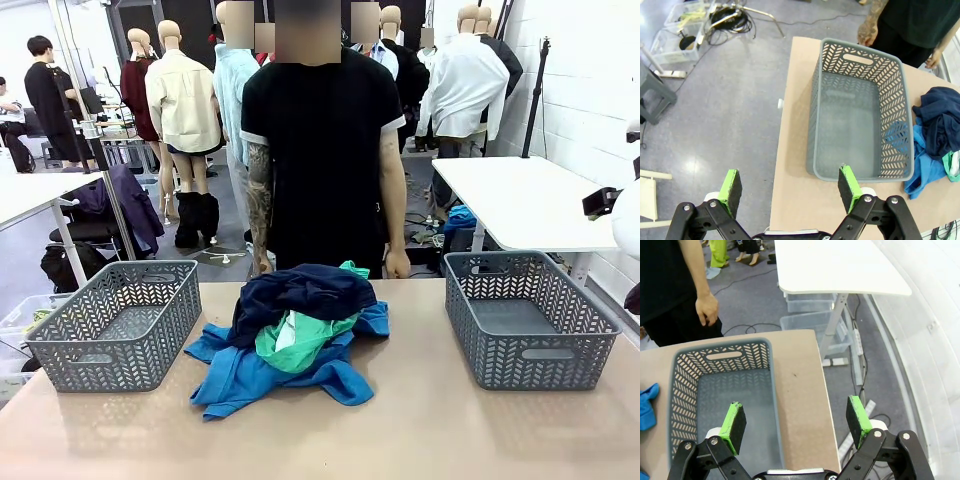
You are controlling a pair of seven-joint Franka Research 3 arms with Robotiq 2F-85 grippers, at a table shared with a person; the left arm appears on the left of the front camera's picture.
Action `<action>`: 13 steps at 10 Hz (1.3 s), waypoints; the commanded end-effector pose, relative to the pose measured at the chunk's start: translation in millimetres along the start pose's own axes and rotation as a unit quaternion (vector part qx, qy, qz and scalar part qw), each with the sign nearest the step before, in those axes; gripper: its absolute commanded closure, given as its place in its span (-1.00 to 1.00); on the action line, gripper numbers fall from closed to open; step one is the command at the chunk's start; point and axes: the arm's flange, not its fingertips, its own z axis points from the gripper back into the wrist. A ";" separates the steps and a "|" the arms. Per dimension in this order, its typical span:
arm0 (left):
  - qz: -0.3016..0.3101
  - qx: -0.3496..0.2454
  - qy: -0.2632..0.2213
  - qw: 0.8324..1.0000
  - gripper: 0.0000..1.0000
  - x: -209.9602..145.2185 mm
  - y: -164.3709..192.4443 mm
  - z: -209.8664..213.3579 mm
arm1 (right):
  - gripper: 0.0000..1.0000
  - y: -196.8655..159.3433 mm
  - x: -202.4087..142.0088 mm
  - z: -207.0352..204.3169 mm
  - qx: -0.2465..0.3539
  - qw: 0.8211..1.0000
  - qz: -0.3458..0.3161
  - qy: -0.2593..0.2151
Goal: Sort the tops and bottoms.
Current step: Lift clothes from the center of the table with your left hand.
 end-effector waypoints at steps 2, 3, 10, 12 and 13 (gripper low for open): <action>0.000 0.000 0.000 1.000 -1.00 0.0 0.0 0.0 | -1.00 2.2 -1.0 -1.4 -0.004 1.000 0.002 0.005; -0.046 -0.014 0.000 0.999 -1.00 8.8 -24.3 1.2 | -1.00 2.2 -1.0 -1.4 -0.004 1.000 0.002 0.005; -0.405 -0.111 0.059 0.905 -1.00 57.6 -300.6 -31.3 | -1.00 2.2 -1.0 -1.4 -0.004 1.000 0.002 0.005; -0.385 -0.103 0.051 0.916 -1.00 36.3 -302.6 -11.3 | -1.00 2.2 -1.0 -1.4 -0.004 1.000 0.002 0.005; -0.385 -0.103 0.051 0.916 -1.00 36.3 -302.6 -11.3 | -1.00 2.2 -1.0 -1.4 -0.004 1.000 0.002 0.005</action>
